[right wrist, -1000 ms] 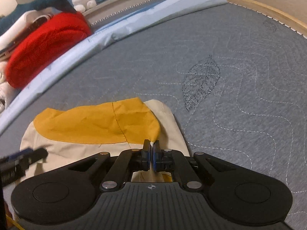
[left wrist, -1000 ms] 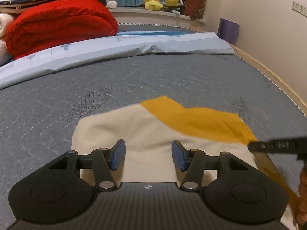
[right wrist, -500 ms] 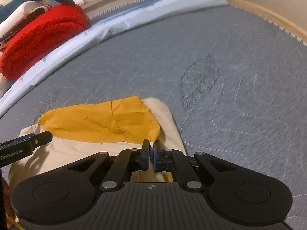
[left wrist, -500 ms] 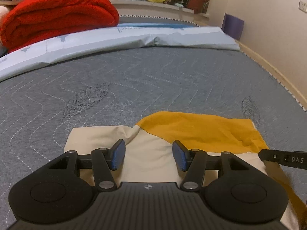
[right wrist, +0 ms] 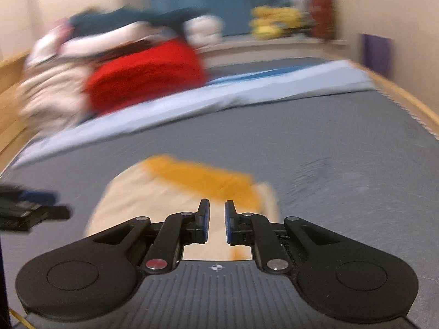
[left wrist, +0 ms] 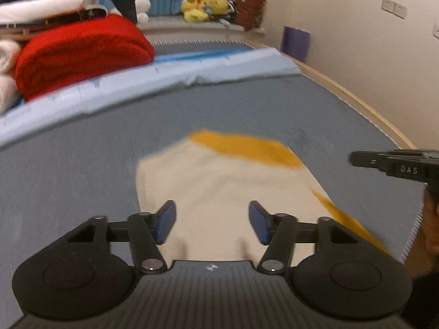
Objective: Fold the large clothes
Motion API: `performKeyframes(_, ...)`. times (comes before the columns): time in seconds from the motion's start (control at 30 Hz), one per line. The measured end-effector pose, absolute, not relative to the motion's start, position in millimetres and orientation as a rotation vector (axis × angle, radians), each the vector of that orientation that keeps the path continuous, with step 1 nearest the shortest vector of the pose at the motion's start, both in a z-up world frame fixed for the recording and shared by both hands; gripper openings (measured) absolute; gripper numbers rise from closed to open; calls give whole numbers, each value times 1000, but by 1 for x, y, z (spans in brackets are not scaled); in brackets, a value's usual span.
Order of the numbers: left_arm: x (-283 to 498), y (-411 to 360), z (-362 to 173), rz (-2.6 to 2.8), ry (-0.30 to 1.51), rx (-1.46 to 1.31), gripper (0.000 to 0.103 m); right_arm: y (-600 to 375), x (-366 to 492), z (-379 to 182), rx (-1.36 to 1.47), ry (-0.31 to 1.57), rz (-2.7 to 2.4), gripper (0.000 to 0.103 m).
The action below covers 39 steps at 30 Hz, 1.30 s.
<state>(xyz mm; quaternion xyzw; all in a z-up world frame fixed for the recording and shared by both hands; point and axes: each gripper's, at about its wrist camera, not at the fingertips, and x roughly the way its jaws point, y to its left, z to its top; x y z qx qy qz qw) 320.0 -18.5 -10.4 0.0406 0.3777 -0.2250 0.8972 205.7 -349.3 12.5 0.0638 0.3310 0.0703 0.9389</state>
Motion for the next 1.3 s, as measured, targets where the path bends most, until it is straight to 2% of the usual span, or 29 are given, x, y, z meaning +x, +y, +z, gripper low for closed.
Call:
performKeyframes(0.07, 300, -12, -23, -510, 836, 52, 40, -339, 189, 2, 81, 731, 196, 16)
performKeyframes(0.1, 293, -11, -33, -529, 870, 36, 37, -335, 184, -6, 59, 760, 193, 16)
performKeyframes(0.17, 287, -16, -60, -561, 990, 53, 37, -334, 179, -37, 43, 877, 170, 16)
performKeyframes(0.27, 276, -28, -84, -590, 1054, 223, 42, -337, 177, -80, 6, 1043, 132, 16)
performKeyframes(0.37, 284, -11, -72, -603, 1069, 96, 48, -341, 180, -72, 31, 1009, 124, 18)
performKeyframes(0.43, 299, 8, -67, -560, 1065, -54, 52, -353, 180, -68, 107, 971, 111, 25)
performKeyframes(0.47, 307, 18, -65, -522, 1051, -125, 61, -358, 184, -66, 133, 955, 97, 28)
performKeyframes(0.5, 316, 28, -66, -476, 1042, -195, 75, -362, 187, -65, 159, 932, 72, 41)
performKeyframes(0.53, 325, 37, -69, -430, 1040, -255, 80, -368, 192, -65, 189, 914, 42, 57)
performKeyframes(0.57, 334, 45, -73, -385, 1043, -315, 83, -372, 198, -66, 227, 907, 17, 60)
performKeyframes(0.67, 360, 59, -98, -312, 1096, -494, 83, -393, 215, -84, 361, 958, -10, 61)
performKeyframes(0.77, 381, 56, -125, -313, 1169, -586, 85, -404, 230, -102, 467, 1006, -8, 66)
performKeyframes(0.8, 385, 56, -133, -315, 1185, -611, 90, -407, 233, -104, 483, 1006, -12, 67)
performKeyframes(0.97, 411, 52, -161, -337, 1194, -757, 96, -408, 248, -115, 524, 1014, 12, 67)
performKeyframes(1.13, 426, 42, -178, -375, 1143, -795, 98, -404, 258, -123, 537, 1019, 36, 69)
performKeyframes(1.17, 429, 41, -179, -379, 1125, -786, 96, -404, 259, -124, 538, 1018, 40, 68)
performKeyframes(1.2, 430, 39, -178, -375, 1107, -766, 87, -403, 259, -122, 532, 1011, 42, 62)
performKeyframes(1.23, 431, 36, -176, -359, 1092, -738, 83, -401, 261, -121, 523, 1003, 45, 52)
performKeyframes(1.27, 430, 36, -172, -345, 1083, -719, 73, -398, 262, -120, 512, 993, 44, 47)
performKeyframes(1.3, 431, 34, -167, -338, 1072, -703, 65, -395, 263, -118, 502, 985, 41, 34)
